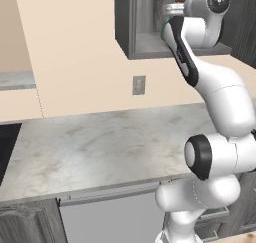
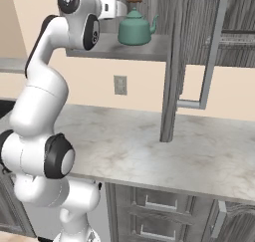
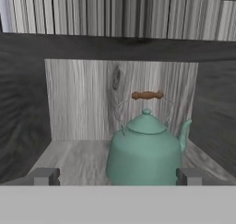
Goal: Open the cabinet, pick the kettle from the cabinet, and place it in the sink.
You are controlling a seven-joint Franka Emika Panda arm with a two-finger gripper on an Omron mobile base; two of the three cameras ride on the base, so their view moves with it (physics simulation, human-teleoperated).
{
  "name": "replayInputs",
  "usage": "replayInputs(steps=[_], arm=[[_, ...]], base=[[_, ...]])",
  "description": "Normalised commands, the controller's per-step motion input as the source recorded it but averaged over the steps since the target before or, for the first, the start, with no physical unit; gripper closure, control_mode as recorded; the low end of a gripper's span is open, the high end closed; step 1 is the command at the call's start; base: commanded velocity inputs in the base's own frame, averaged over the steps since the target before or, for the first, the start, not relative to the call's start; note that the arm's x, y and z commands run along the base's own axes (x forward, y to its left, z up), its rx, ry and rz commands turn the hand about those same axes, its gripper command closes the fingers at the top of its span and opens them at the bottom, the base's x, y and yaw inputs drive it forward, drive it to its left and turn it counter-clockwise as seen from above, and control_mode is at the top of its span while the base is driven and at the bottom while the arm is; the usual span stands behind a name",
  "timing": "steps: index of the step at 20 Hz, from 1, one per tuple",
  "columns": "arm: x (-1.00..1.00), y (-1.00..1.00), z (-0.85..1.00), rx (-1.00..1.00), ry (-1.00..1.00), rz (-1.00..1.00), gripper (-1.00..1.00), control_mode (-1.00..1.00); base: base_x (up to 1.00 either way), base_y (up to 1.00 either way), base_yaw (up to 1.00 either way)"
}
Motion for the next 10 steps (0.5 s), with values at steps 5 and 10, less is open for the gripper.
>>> replayInputs(steps=[5,10], arm=[[0.25,0.0,0.06,0.0,0.0,0.0,-1.0,-1.0],[0.23,0.0,0.03,0.0,0.0,0.0,-1.0,-1.0]], base=[[0.0,0.0,0.0],[0.0,0.0,0.0]])
